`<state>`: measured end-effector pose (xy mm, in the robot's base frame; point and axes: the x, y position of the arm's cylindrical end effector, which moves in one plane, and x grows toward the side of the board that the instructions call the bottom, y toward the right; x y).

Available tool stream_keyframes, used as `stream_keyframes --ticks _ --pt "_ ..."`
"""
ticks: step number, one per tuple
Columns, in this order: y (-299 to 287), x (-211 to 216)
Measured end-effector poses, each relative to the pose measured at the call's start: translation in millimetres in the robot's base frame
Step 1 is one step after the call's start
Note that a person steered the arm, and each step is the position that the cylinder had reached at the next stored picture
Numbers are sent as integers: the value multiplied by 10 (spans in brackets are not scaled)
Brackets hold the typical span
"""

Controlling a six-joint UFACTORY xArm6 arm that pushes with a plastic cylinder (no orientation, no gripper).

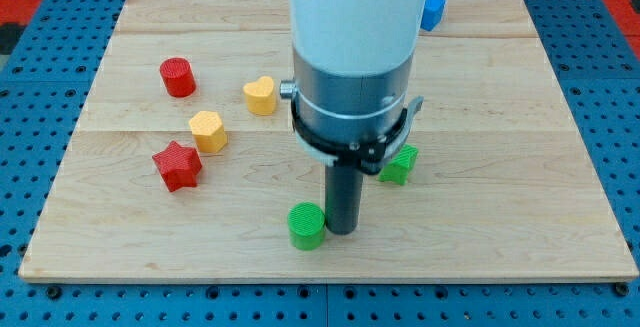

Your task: Move the green circle to the bottom left corner

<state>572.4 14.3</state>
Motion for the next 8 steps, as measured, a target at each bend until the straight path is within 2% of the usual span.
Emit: stream_keyframes --ticks 1,3,4,5,6,7,8 --pt "-75 168" --pt "-1009 154" --pt "-544 173" --pt "-395 -105" --pt "-627 -480" --pt "-885 -210" --pt "-875 -80"
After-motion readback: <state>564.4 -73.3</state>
